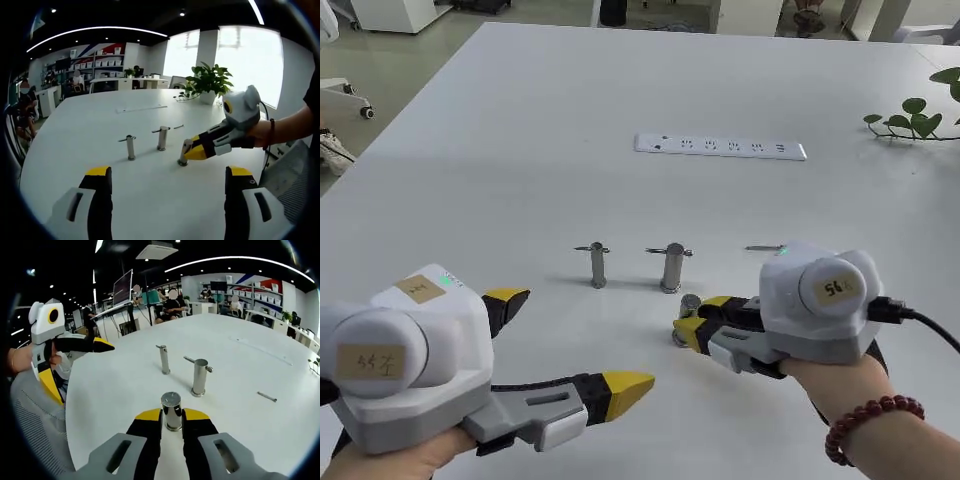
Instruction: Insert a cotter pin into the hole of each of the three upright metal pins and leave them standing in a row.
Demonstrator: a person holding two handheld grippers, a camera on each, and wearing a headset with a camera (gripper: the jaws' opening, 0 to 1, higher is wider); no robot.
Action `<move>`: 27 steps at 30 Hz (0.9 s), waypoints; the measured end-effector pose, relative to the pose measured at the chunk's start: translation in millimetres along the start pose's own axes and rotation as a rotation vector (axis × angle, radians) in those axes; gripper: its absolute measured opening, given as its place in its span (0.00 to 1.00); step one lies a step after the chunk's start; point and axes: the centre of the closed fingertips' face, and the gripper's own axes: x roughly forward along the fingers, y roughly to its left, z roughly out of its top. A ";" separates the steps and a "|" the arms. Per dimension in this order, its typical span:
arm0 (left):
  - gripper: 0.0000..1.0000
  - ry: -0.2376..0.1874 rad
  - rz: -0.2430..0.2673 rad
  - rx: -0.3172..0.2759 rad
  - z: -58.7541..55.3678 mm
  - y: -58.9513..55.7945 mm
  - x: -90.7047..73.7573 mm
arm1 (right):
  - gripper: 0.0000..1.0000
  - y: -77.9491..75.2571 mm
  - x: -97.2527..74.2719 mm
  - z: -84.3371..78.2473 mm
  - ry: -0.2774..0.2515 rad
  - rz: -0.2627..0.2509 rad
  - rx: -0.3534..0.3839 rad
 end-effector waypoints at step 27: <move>0.95 -0.006 0.002 0.003 -0.1 0.9 0.8 | 0.22 -1.9 -19.6 9.9 -0.012 0.060 0.011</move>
